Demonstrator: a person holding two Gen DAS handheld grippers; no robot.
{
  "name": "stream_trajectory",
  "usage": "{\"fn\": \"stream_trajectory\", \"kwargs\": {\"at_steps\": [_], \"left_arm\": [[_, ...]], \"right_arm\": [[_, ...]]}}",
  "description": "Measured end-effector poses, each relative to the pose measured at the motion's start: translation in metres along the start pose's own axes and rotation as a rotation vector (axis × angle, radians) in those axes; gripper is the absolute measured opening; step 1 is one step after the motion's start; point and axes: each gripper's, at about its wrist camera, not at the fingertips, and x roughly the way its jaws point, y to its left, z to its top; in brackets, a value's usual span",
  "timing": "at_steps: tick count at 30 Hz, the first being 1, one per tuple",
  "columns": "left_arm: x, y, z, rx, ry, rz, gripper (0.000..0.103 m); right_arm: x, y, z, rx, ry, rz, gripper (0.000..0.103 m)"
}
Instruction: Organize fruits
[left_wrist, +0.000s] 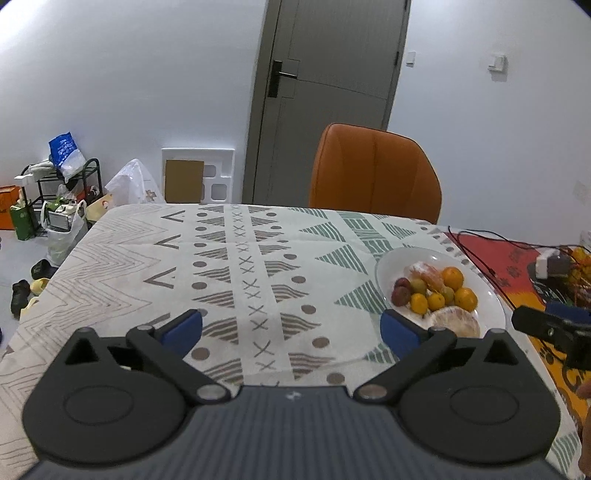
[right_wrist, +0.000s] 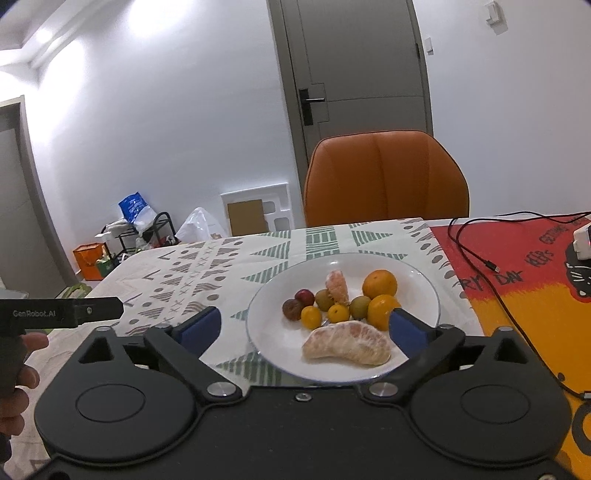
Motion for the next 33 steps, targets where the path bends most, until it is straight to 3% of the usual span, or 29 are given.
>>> {"fn": "stream_trajectory", "kwargs": {"at_steps": [15,33], "left_arm": [[-0.059,0.009,-0.013,0.022,-0.029,0.016,0.103],[-0.093,0.025,-0.038,0.048,-0.021,0.044,0.103]], "right_arm": [[-0.037,0.032,-0.006,-0.004,0.016,0.001,0.103],[-0.065,0.050,-0.025,-0.019,0.049,0.016,0.103]]}}
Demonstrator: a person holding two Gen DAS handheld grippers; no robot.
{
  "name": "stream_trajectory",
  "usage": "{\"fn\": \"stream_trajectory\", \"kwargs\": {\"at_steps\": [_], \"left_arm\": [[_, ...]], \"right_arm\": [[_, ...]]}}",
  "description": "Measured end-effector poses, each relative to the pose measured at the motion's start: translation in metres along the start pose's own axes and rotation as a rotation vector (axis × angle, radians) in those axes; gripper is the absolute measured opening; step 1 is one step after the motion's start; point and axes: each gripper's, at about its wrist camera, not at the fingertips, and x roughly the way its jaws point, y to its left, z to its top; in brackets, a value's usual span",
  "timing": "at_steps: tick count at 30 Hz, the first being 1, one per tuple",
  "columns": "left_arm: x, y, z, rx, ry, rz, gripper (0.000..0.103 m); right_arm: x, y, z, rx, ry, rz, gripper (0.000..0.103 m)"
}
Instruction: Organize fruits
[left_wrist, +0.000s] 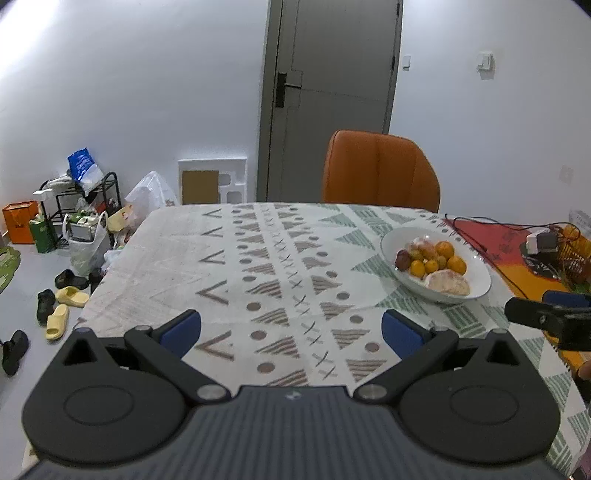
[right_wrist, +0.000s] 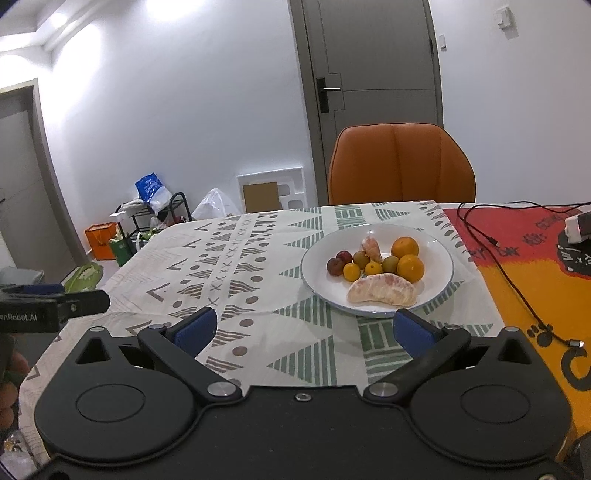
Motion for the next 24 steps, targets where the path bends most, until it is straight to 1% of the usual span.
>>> {"fn": "stream_trajectory", "kwargs": {"at_steps": [9,24], "left_arm": [[-0.006,0.007,-0.013,-0.005,0.014,0.002,0.103],[-0.005,0.012,-0.014,-0.027,0.022,0.011,0.103]], "right_arm": [[-0.004,0.011,-0.013,-0.013,0.024,0.020,0.103],[-0.004,0.014,-0.016,-0.007,0.023,0.032,0.103]]}}
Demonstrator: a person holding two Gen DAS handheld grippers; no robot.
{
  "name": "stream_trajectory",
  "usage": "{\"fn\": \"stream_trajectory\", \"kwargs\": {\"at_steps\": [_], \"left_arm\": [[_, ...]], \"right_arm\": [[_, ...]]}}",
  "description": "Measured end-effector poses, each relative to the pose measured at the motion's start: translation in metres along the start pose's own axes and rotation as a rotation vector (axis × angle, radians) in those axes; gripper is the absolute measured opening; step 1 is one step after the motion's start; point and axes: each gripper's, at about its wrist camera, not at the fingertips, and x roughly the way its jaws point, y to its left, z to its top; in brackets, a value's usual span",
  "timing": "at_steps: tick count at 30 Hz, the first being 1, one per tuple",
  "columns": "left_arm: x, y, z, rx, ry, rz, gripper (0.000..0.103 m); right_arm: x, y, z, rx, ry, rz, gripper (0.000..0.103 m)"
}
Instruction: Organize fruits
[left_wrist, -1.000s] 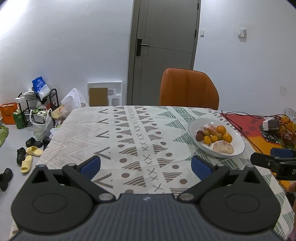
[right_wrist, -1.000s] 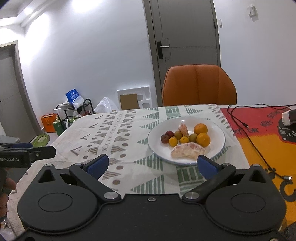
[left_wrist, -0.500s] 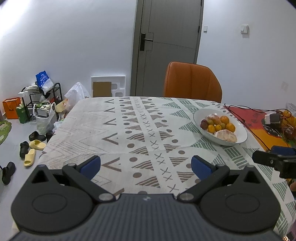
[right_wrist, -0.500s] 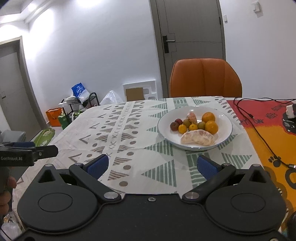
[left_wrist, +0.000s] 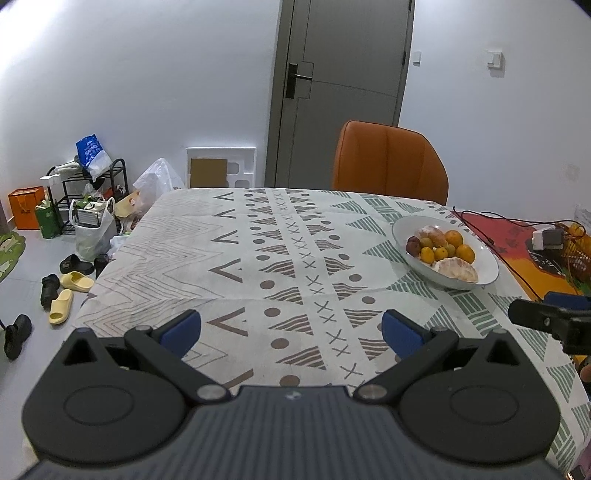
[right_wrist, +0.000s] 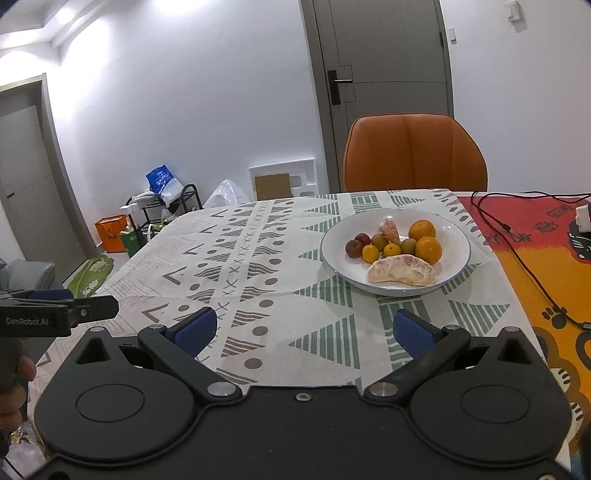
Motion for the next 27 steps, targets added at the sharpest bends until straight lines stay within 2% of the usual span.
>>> {"fn": "stream_trajectory", "kwargs": {"at_steps": [27], "left_arm": [[-0.0012,-0.0016,-0.0005,-0.003,0.000,0.000,0.103]], "right_arm": [[-0.0019,0.0031,0.0028,-0.004,-0.004,0.016,0.103]]}}
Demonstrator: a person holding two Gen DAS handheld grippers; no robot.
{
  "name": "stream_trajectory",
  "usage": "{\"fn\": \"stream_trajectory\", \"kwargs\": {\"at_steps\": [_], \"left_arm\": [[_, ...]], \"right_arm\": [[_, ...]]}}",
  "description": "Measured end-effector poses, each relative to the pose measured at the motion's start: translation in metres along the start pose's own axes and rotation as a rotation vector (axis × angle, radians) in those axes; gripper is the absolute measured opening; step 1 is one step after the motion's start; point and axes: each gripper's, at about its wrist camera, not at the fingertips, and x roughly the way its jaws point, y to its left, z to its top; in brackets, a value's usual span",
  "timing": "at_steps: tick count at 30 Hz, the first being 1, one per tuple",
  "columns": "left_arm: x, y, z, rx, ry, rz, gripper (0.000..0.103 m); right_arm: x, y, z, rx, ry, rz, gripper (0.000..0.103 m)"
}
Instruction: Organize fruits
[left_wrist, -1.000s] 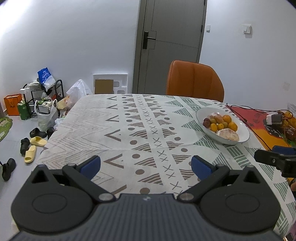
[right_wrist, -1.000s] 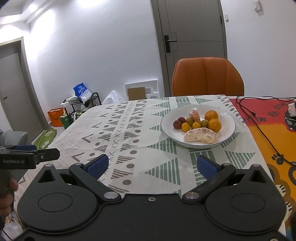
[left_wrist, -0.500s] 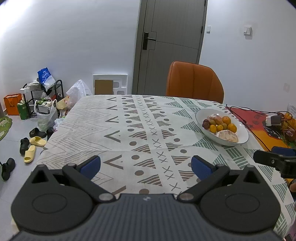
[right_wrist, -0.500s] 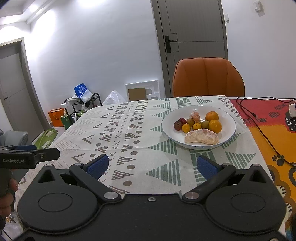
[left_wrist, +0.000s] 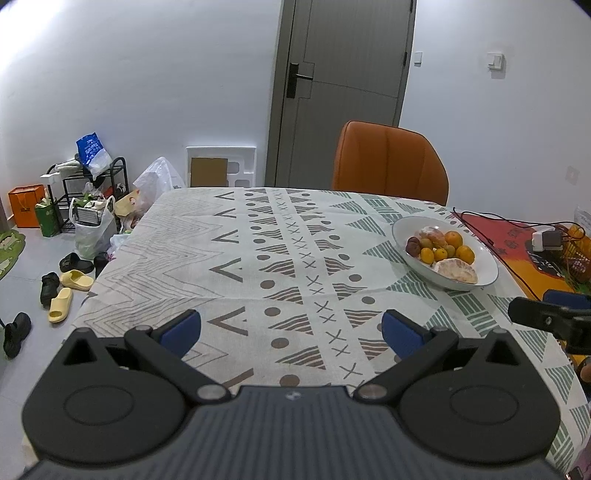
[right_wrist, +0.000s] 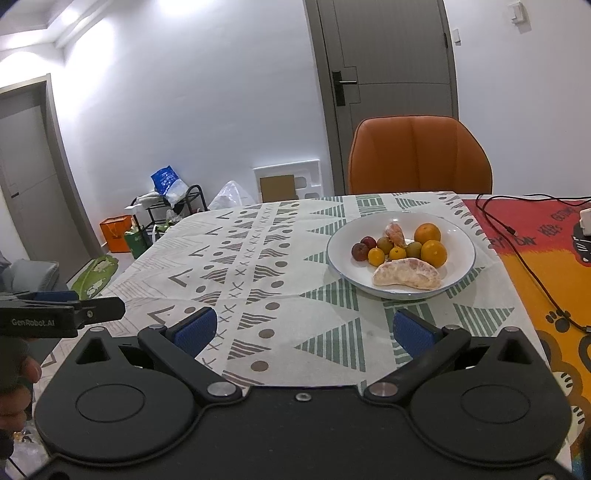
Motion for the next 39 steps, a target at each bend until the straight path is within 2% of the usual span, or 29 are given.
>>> {"fn": "stream_trajectory", "kwargs": {"at_steps": [39], "left_arm": [[0.007,-0.010,0.003,0.023,0.025,-0.023,0.103]], "right_arm": [[0.001,-0.006,-0.001,0.002,0.008,-0.006,0.103]]}}
